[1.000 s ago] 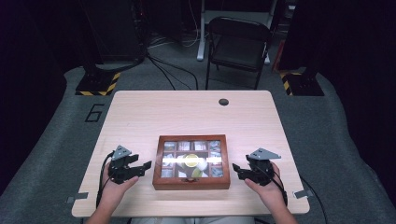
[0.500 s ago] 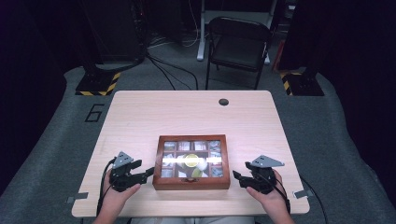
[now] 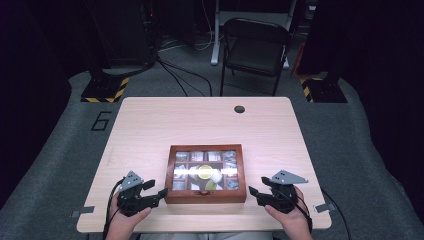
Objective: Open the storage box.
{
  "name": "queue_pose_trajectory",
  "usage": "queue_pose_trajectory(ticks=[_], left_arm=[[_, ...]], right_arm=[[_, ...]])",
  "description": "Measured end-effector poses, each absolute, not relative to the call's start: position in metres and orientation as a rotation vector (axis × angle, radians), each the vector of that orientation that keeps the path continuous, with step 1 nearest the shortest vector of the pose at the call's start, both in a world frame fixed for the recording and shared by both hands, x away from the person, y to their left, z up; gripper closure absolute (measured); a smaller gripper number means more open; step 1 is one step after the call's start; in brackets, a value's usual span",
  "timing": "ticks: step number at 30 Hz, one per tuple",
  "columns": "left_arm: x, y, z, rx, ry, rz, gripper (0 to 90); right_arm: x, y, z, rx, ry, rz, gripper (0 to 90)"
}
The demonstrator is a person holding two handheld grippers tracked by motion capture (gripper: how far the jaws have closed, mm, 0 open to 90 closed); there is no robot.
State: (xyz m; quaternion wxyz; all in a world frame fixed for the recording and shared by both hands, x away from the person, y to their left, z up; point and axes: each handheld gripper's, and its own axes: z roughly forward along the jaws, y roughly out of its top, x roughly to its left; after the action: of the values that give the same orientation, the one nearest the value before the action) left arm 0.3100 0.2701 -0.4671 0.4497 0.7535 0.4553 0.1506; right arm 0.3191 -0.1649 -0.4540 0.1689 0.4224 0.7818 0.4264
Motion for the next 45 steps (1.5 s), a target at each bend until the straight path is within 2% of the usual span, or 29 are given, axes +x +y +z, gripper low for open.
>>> queue_pose_trajectory(ticks=[10, 18, 26, 45], left_arm=[[0.311, 0.262, -0.476, 1.942, 1.072, 0.343, 36.2], [0.312, 0.254, -0.481, 1.994, 1.050, 0.335, 38.4], [0.311, 0.250, -0.483, 1.989, 1.052, 0.318, 41.8], [0.309, 0.252, -0.487, 2.041, 1.032, 0.316, 41.8]], right_arm=[[0.317, -0.146, -0.469, 1.060, 2.358, 1.164, 37.4], [0.323, -0.144, -0.478, 1.106, 2.379, 1.165, 39.9], [0.324, -0.140, -0.480, 1.084, 2.412, 1.187, 44.3], [0.324, -0.136, -0.486, 1.033, 2.473, 1.086, 48.1]])
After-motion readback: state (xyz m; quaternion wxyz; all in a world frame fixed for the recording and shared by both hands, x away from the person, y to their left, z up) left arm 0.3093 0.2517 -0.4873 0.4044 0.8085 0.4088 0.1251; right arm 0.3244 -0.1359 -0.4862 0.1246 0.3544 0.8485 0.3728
